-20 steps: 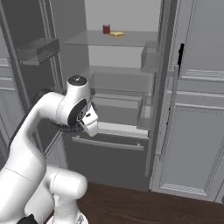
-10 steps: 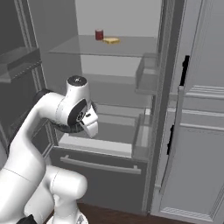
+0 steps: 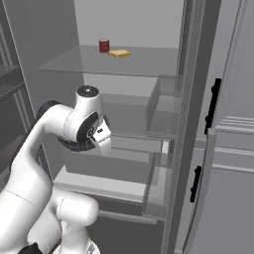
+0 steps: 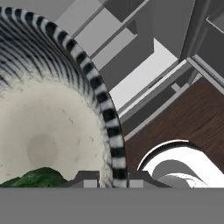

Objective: Pick the chicken drumstick and broccoli from their plates and place them in the bowl. Then put the bowl in the fridge.

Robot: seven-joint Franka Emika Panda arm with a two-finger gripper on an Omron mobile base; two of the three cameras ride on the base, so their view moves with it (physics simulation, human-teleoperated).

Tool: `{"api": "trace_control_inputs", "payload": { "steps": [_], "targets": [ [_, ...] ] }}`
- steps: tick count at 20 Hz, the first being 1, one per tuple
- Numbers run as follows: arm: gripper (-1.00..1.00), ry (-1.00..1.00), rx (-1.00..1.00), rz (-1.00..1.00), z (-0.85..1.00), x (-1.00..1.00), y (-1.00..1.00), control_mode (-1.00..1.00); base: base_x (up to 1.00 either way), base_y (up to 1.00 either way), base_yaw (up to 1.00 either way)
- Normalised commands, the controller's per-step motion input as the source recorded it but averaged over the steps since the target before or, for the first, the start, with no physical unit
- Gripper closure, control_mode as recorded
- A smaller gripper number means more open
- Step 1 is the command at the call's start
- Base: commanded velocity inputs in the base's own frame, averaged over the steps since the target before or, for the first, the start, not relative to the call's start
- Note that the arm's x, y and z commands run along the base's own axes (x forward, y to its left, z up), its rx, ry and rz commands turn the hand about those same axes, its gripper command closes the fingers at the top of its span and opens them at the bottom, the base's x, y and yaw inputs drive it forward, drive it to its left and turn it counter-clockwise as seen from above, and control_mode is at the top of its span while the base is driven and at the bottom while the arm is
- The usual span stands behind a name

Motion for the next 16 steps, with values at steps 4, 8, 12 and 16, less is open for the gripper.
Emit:
{"api": "trace_control_inputs", "payload": {
  "steps": [4,8,12,16],
  "targets": [
    [1.0,0.0,0.0,0.0,0.0,0.0,0.0,1.0,0.5,0.0,0.0],
    [1.0,0.0,0.0,0.0,0.0,0.0,0.0,1.0,0.47,0.0,0.0],
    [1.0,0.0,0.0,0.0,0.0,0.0,0.0,1.0,0.43,0.0,0.0],
    [1.0,0.0,0.0,0.0,0.0,0.0,0.0,1.0,0.1,0.0,0.0]
  ]
}}
